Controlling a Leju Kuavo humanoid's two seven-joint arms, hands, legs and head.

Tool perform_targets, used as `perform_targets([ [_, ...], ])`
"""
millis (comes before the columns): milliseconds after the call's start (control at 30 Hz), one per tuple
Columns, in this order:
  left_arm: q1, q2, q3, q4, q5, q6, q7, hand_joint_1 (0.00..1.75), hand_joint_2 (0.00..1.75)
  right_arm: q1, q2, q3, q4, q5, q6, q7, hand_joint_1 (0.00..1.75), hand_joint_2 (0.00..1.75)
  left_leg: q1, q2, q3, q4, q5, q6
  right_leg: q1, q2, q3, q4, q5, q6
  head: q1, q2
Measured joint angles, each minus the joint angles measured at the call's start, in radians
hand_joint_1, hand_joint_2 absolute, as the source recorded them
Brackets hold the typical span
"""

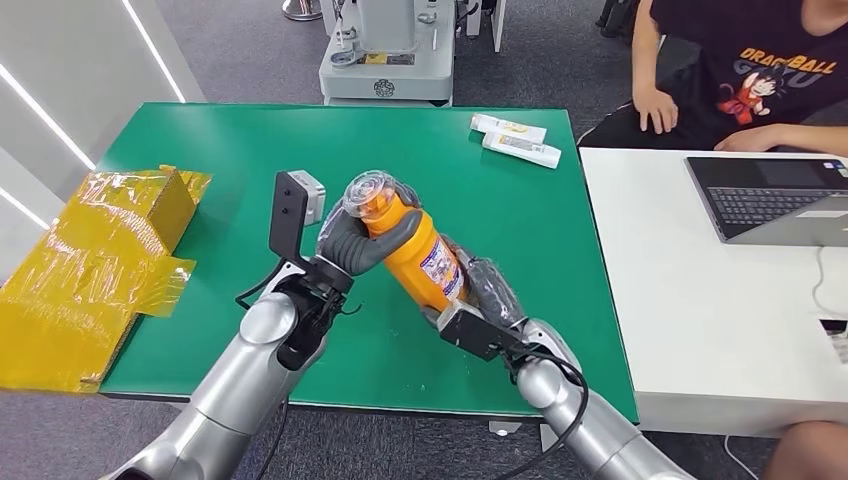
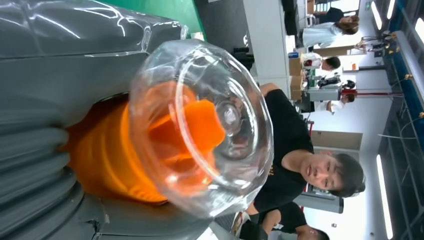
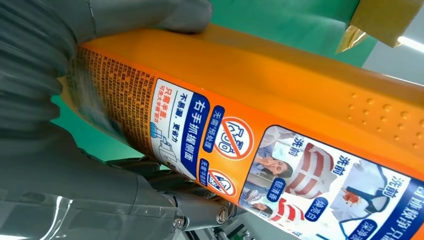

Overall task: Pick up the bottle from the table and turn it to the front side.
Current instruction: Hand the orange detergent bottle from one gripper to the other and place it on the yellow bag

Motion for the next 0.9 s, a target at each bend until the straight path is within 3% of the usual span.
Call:
perform_targets([
  [67, 0.000, -0.002, -0.003, 0.002, 0.001, -0.003, 0.000, 1.75, 1.75, 0.003, 0.000, 0.000, -0.002, 0.002, -0.002, 0.002, 1.61, 1.75, 0.000, 0.000, 0.000, 0.000, 0.000, 0.000, 0.000, 0.000, 0.000, 0.000, 0.000, 0.000, 0.000, 0.000],
  [167, 0.001, -0.006, -0.006, 0.005, 0.002, -0.004, 0.002, 1.75, 1.75, 0.008, -0.001, -0.002, -0.007, 0.005, -0.009, 0.004, 0.35, 1.75, 0.000, 0.000, 0.000, 0.000, 0.000, 0.000, 0.000, 0.000, 0.000, 0.000, 0.000, 0.000, 0.000, 0.000],
  [200, 0.001, -0.007, -0.006, 0.006, 0.003, -0.003, 0.002, 1.75, 1.75, 0.010, -0.001, -0.003, -0.010, 0.005, -0.012, 0.006, 0.03, 1.75, 0.000, 0.000, 0.000, 0.000, 0.000, 0.000, 0.000, 0.000, 0.000, 0.000, 0.000, 0.000, 0.000, 0.000],
  [900, 0.003, 0.003, -0.006, 0.012, 0.028, 0.035, -0.003, 1.75, 1.75, 0.058, -0.008, -0.046, -0.111, 0.019, -0.065, 0.037, 0.00, 1.75, 0.000, 0.000, 0.000, 0.000, 0.000, 0.000, 0.000, 0.000, 0.000, 0.000, 0.000, 0.000, 0.000, 0.000],
])
